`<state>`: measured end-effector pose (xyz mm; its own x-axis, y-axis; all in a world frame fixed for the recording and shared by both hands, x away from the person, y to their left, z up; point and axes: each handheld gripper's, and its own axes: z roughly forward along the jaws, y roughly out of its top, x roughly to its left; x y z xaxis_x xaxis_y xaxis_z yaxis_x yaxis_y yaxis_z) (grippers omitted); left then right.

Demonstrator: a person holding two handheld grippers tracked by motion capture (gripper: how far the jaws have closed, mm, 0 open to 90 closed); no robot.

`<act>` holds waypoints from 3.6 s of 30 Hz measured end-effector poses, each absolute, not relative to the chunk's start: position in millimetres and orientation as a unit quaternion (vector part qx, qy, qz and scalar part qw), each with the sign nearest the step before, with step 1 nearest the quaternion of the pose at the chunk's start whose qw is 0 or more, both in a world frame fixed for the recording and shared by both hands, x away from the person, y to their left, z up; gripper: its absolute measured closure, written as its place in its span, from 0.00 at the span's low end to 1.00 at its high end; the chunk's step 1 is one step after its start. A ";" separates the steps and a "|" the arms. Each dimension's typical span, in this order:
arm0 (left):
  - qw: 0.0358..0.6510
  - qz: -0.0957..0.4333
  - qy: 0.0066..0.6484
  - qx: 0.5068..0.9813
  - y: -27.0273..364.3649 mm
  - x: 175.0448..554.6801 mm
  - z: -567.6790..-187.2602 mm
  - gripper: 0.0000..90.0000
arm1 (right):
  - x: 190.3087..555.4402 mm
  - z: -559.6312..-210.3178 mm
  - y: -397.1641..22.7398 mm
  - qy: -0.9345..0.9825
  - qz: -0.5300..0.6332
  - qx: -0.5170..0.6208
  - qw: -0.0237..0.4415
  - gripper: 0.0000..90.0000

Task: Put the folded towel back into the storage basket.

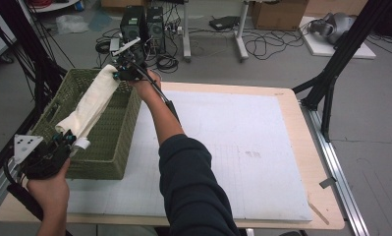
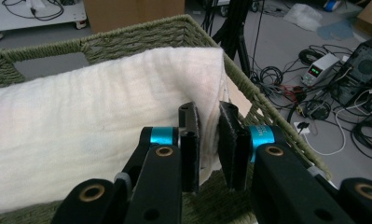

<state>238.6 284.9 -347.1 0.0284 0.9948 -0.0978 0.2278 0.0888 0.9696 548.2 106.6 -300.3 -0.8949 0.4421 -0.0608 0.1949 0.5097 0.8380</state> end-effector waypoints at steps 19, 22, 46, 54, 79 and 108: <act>0.463 0.406 0.576 0.538 290.3 240.3 -352.4 0.89 | 550.5 -312.3 118.4 0.864 0.447 0.191 0.131 0.89; 0.462 0.405 0.578 0.537 290.7 240.7 -353.2 0.89 | 551.3 -314.1 119.5 0.864 0.446 0.194 0.130 0.89; 0.451 0.404 0.597 0.526 301.0 249.2 -360.1 0.66 | 556.4 -329.6 127.3 0.864 0.427 0.226 0.143 0.60; 0.457 0.415 0.588 0.522 301.2 245.3 -351.4 0.55 | 551.2 -318.8 113.8 0.855 0.443 0.226 0.147 0.55; 0.555 0.334 0.502 0.573 273.8 262.3 -338.3 0.25 | 505.8 -293.9 -16.7 0.809 0.516 0.239 0.147 0.27; 0.586 0.251 0.406 0.654 197.8 296.5 -335.6 0.26 | 413.6 -336.4 -219.3 0.767 0.500 0.331 0.226 0.15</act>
